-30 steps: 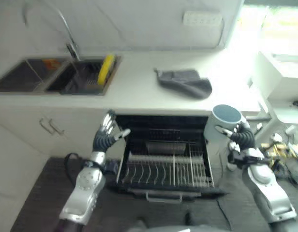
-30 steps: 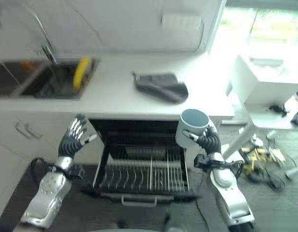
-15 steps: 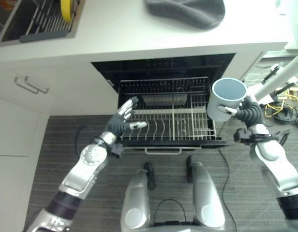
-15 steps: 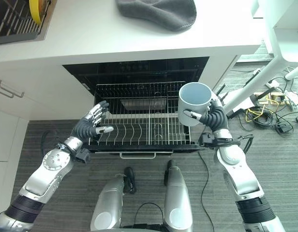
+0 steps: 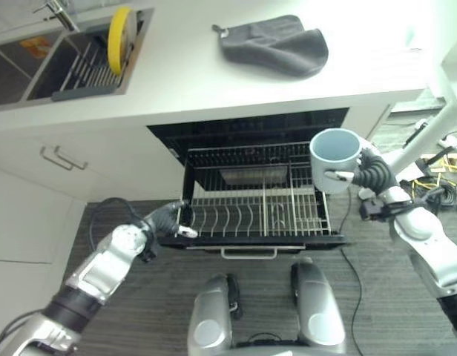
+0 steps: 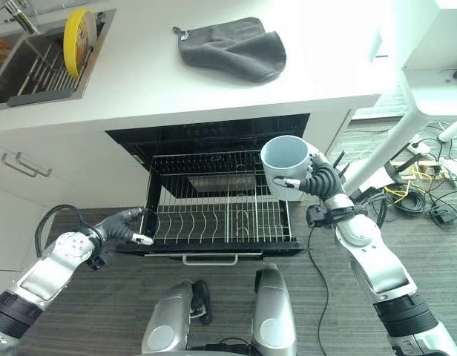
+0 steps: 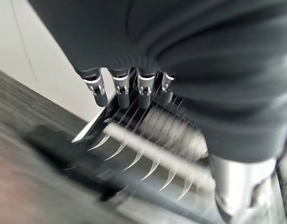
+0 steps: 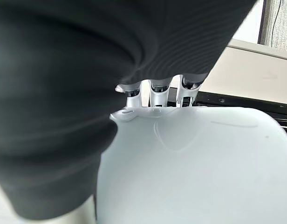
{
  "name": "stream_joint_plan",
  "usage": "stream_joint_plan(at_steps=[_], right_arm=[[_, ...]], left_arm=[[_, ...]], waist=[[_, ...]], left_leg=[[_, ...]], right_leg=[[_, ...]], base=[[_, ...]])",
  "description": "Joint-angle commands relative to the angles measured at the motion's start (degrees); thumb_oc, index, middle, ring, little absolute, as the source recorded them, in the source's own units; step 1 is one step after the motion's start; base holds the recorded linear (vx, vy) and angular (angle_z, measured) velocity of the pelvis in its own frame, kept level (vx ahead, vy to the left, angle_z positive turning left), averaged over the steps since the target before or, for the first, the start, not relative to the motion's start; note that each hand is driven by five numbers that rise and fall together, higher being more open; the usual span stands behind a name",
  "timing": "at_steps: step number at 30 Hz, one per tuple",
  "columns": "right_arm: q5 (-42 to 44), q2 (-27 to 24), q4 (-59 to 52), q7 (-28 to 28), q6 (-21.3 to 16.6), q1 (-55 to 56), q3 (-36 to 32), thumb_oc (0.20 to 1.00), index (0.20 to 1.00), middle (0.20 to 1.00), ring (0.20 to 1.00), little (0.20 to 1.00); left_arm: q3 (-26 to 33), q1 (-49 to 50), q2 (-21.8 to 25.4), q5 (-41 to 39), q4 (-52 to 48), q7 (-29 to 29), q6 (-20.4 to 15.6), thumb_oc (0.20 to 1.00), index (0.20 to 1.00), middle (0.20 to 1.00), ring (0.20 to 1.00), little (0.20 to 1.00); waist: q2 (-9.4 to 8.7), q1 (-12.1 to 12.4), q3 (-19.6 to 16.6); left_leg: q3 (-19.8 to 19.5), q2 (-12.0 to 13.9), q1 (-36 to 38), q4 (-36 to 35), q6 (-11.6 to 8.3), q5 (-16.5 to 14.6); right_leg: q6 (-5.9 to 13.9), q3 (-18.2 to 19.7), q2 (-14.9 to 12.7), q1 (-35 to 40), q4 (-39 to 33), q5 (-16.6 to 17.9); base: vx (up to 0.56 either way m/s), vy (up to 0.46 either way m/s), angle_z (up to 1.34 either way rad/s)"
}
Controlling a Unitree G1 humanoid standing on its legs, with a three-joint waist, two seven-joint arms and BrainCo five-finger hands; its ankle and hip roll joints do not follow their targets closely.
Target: Place the dishes in the dishwasher.
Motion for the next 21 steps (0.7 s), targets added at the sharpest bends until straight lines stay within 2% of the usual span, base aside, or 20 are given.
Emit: stream_joint_plan(at_steps=[1, 4, 7, 9, 11, 18, 21], right_arm=[[0.27, 2.76, -0.74, 2.95, -0.09, -2.06, 2.21, 0.2, 0.2, 0.2, 0.2, 0.2], [0.17, 3.78, 0.93, 4.13, 1.16, -3.64, 4.3, 0.2, 0.2, 0.2, 0.2, 0.2], [-0.01, 4.82, 3.75, 4.93, 1.92, -5.63, 6.18, 0.2, 0.2, 0.2, 0.2, 0.2], [-0.8, 6.01, 6.66, 5.47, 2.16, -6.55, 7.37, 0.2, 0.2, 0.2, 0.2, 0.2], [-1.93, 7.35, 10.22, 5.78, 2.35, -7.69, 8.49, 0.2, 0.2, 0.2, 0.2, 0.2], [-2.88, 10.93, 20.86, 5.34, 4.85, -13.3, 9.85, 0.2, 0.2, 0.2, 0.2, 0.2], [-2.79, 12.7, 25.15, 4.03, 5.17, -17.59, 9.8, 0.2, 0.2, 0.2, 0.2, 0.2]], left_arm=[[-4.55, 0.43, -2.77, 12.09, 3.54, -12.15, 3.1, 1.0, 1.0, 1.0, 1.0, 1.0], [-8.48, -0.65, -4.73, 16.76, 8.74, -18.27, 2.63, 1.0, 1.0, 1.0, 1.0, 1.0], [-12.82, -2.64, -5.47, 21.9, 11.48, -25.46, -0.33, 1.0, 1.0, 1.0, 1.0, 1.0], [-15.68, -3.35, -6.35, 23.52, 11.2, -30.8, -2.2, 1.0, 1.0, 1.0, 1.0, 1.0], [-18.12, -4.04, -6.8, 25.0, 10.44, -36.92, -2.36, 1.0, 1.0, 1.0, 1.0, 1.0], [-23.34, -3.95, -5.23, 31.51, 3.98, -58.08, -6.01, 1.0, 1.0, 1.0, 1.0, 1.0], [-25.11, -3.76, -4.82, 29.34, 3.94, -59.82, -5.81, 1.0, 1.0, 1.0, 1.0, 1.0]], waist=[[-2.44, -0.42, -4.96], [-3.0, -0.56, -5.7], [-3.5, -0.68, -6.06], [-3.79, -0.64, -6.0], [-3.91, -0.4, -5.85], [-3.86, 1.15, -3.87], [-3.74, 1.76, -2.09]], left_leg=[[-1.37, 0.79, -6.42, 0.56, 3.96, 8.47], [-1.28, 0.82, -6.5, 0.81, 4.36, 8.19], [-1.23, 0.71, -6.51, 1.42, 4.66, 7.28], [-1.34, 0.6, -6.87, 2.28, 4.85, 6.7], [-1.58, 0.39, -7.19, 2.85, 4.94, 6.45], [-2.79, -0.94, -9.15, 3.85, 4.68, 6.29], [-3.35, -1.59, -10.43, 3.69, 4.38, 6.48]], right_leg=[[0.93, -2.79, -1.72, 3.36, -8.94, 9.51], [0.97, -2.87, -1.75, 3.52, -9.14, 10.11], [1.2, -2.96, -1.92, 3.46, -8.75, 10.19], [1.27, -3.03, -2.06, 3.33, -8.3, 10.32], [1.34, -3.13, -2.21, 3.23, -8.07, 10.45], [1.88, -3.39, -3.18, 1.17, -6.98, 11.0], [2.04, -3.43, -3.54, -0.67, -6.54, 11.16]], base=[[0.23, -0.015, -0.05], [0.13, -0.019, -0.03], [0.08, -0.016, -0.07], [0.06, -0.015, -0.03], [0.04, -0.015, -0.02], [-0.01, -0.005, 0.07], [-0.14, 0.005, 0.1]])
